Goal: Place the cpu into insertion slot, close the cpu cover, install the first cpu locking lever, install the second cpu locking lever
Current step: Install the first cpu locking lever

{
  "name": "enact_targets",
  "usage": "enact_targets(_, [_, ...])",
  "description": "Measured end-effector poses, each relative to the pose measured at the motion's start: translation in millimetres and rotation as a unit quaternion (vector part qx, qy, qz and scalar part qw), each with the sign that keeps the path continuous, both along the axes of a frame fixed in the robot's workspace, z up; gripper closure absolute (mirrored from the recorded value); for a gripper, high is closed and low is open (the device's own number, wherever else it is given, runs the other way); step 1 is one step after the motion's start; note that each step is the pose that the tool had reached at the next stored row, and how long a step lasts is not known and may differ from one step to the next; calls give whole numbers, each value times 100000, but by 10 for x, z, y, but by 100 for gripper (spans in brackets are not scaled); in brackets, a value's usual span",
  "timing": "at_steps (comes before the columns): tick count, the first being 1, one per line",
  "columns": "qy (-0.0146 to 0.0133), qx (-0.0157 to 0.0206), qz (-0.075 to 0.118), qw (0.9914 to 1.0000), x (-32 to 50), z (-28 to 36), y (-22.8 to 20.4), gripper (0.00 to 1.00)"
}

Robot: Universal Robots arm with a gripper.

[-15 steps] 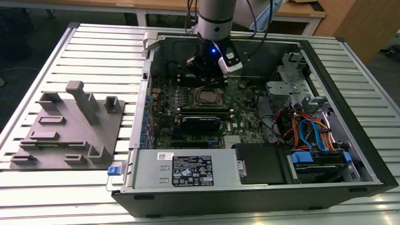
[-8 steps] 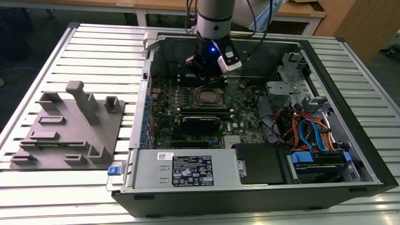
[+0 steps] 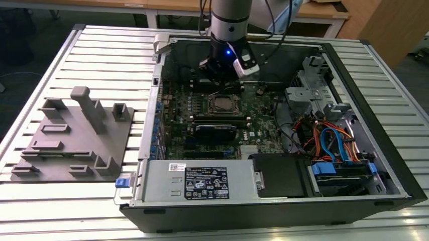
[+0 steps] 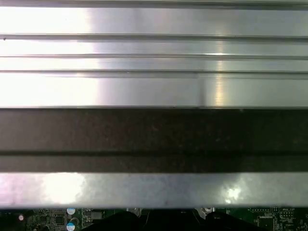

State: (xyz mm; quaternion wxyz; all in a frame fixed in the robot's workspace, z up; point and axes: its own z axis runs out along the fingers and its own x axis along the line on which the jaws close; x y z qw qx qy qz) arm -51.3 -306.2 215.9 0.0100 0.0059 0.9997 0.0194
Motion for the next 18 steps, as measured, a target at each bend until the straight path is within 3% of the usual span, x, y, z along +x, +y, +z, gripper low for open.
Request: enact_targets(18, [-3,201,-7,100000,65,-2,41,90])
